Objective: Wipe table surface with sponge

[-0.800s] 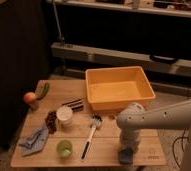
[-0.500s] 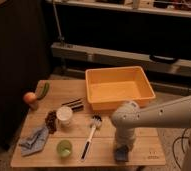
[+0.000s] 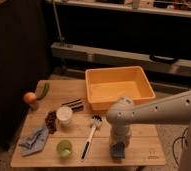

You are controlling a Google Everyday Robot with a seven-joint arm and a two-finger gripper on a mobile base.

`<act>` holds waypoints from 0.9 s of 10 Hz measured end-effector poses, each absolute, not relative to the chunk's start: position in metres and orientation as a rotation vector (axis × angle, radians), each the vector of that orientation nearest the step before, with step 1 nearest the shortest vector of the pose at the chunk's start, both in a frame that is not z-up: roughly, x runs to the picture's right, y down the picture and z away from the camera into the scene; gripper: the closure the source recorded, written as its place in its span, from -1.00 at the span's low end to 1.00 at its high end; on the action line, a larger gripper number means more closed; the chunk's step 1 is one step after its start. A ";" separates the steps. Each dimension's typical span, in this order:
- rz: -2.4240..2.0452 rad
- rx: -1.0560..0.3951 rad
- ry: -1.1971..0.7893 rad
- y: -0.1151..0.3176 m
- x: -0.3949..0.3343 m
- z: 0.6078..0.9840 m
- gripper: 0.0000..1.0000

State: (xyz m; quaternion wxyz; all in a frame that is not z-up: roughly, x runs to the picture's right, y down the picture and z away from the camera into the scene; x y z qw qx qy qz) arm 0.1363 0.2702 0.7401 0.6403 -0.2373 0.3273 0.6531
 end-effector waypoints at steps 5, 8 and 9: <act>1.559 -0.556 0.768 0.224 0.166 0.770 0.71; 1.600 -0.581 0.794 0.211 0.181 0.792 0.71; 1.620 -0.585 0.806 0.209 0.198 0.798 0.71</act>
